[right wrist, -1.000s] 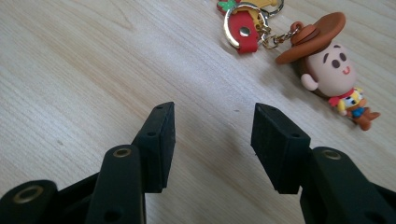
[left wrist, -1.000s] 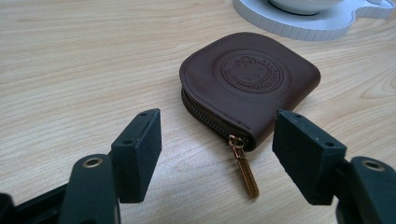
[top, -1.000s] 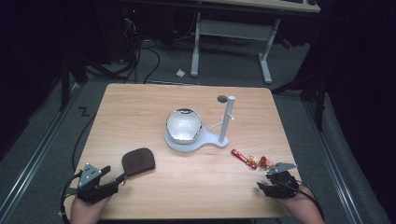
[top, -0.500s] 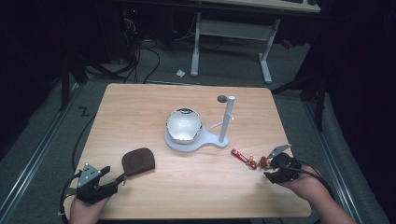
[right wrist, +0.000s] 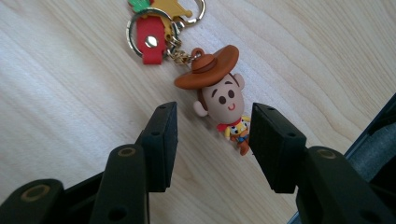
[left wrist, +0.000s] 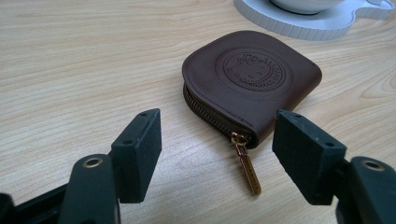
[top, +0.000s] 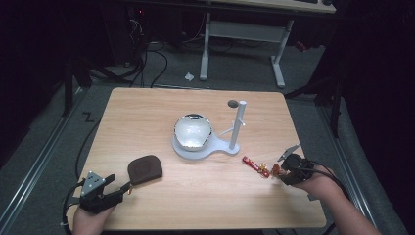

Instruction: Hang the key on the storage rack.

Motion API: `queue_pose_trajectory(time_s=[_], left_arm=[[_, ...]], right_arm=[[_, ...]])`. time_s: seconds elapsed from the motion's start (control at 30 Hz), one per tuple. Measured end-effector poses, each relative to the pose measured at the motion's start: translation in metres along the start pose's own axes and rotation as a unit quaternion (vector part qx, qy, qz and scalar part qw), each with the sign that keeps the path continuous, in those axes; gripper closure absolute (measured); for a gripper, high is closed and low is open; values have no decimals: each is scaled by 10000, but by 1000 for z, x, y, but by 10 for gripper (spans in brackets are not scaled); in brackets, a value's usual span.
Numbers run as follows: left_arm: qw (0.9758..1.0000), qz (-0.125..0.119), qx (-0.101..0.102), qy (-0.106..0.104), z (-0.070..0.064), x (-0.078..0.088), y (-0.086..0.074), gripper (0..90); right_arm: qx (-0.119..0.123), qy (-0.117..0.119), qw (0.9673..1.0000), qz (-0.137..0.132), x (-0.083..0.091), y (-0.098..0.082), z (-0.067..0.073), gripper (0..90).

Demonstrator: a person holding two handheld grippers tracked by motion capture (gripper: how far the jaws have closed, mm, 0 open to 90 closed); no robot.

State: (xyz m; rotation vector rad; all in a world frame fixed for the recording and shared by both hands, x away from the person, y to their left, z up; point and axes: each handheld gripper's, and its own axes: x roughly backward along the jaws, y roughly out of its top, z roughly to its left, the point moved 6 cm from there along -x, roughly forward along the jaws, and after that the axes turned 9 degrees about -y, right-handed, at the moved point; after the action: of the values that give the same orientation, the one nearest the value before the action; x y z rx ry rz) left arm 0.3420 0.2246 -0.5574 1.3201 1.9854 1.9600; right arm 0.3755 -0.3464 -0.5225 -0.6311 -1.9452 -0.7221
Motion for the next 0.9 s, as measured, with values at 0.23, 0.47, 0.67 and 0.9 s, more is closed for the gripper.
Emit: queue_pose_trajectory(time_s=[0.23, 0.47, 0.67, 0.9], left_arm=[[10000, 30, 9, -4, 0, 0, -1, 334], [10000, 41, 28, 3, 1, -1, -2, 334], [10000, 37, 28, 5, 1, 0, -2, 335], [10000, 40, 38, 8, 1, 0, -2, 335]], right_arm=[[22, 103, 9999, -33, -15, 4, -1, 522], [39, 137, 9999, 7, -22, 6, -1, 522], [136, 57, 9999, 32, -29, 7, 3, 600], [51, 201, 9997, 91, -21, 10, 8, 611]])
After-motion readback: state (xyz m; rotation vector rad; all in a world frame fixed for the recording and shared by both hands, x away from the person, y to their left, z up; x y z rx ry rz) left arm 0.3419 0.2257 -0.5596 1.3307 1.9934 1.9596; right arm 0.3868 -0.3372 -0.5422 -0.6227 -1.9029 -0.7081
